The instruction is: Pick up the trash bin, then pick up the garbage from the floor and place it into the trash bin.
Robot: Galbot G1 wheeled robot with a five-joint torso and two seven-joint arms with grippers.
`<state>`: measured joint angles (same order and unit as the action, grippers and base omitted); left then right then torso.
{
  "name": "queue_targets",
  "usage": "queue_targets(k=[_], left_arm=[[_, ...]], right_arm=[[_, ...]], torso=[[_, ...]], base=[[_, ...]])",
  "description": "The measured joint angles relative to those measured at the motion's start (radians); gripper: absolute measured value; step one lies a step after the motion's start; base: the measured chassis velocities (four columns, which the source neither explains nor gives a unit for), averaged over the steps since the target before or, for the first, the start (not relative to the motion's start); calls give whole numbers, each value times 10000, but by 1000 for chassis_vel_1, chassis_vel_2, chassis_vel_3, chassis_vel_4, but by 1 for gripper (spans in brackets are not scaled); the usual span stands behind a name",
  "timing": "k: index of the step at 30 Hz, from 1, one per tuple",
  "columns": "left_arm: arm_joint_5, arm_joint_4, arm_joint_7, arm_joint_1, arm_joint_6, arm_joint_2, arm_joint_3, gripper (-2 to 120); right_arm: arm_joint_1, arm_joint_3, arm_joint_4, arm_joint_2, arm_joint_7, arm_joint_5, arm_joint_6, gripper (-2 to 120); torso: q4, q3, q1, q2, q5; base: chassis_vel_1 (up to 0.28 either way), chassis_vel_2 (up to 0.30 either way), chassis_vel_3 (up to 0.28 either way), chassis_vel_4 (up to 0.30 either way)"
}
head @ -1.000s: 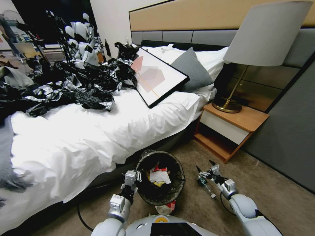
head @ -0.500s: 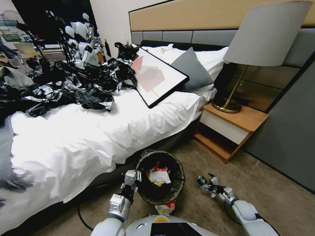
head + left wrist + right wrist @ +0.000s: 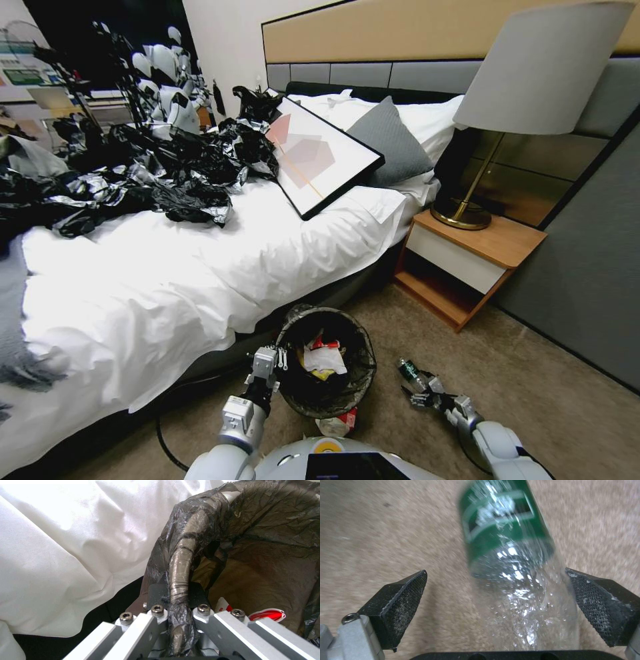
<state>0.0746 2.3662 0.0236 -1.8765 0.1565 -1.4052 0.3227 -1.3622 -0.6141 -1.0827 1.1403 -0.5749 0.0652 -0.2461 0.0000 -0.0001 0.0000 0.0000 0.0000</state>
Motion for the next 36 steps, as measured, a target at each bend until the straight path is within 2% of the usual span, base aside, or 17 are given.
queue_targets(k=[10, 16, 17, 19, 21, 23, 24, 27, 30, 31, 36], left_arm=[[30, 28, -4, -41, -7, 6, 19, 1], [58, 2, -6, -25, -9, -19, -6, 1], [58, 2, -6, -25, -9, -19, -6, 1], [59, -11, -7, -22, -12, -19, -7, 1], [59, -15, -8, -20, -13, -18, -7, 1], [59, -23, -10, -17, -15, -9, -7, 1], [59, -23, -10, -17, -15, -9, -7, 1], [59, -47, -21, 0, -19, 16, -15, 1], [59, -63, -25, 7, -21, 22, -24, 1], [59, -74, -34, 17, -25, 24, -34, 1], [56, -75, -40, 18, -29, 26, -23, 1]], right_arm=[[487, -61, 634, 122, 87, 105, -80, 99], [497, -59, 627, 149, 276, 177, -116, 79], [497, -59, 627, 149, 276, 177, -116, 79], [479, -58, 619, 149, 311, 190, -123, 69], [470, -58, 616, 147, 318, 191, -126, 68], [455, -59, 605, 145, 324, 192, -135, 52], [455, -59, 605, 145, 324, 192, -135, 52], [373, -67, 532, 126, 331, 198, -178, 39], [358, -77, 518, 124, 336, 198, -191, 36], [350, -82, 515, 116, 350, 200, -213, 28], [372, -76, 516, 145, 370, 207, -236, 28]], torso=[[0, 1, 0, 0, 0], [0, 1, 0, 0, 0], [0, 1, 0, 0, 0], [0, 1, 0, 0, 0], [0, 1, 0, 0, 0], [0, 1, 0, 0, 0], [0, 1, 0, 0, 0], [0, 1, -1, 0, 0], [-1, 1, -1, 0, 0], [0, 1, -1, 0, 0], [0, 1, -1, 0, 0]], base=[[0, 0, 0, 0], [0, 0, 0, 0], [0, 0, 0, 0], [0, 0, 0, 0], [0, 0, 0, 0], [0, 0, 0, 0], [0, 0, 0, 0], [0, 0, 0, 0], [0, 0, 0, 0], [0, 0, 0, 0], [0, 0, 0, 0]])
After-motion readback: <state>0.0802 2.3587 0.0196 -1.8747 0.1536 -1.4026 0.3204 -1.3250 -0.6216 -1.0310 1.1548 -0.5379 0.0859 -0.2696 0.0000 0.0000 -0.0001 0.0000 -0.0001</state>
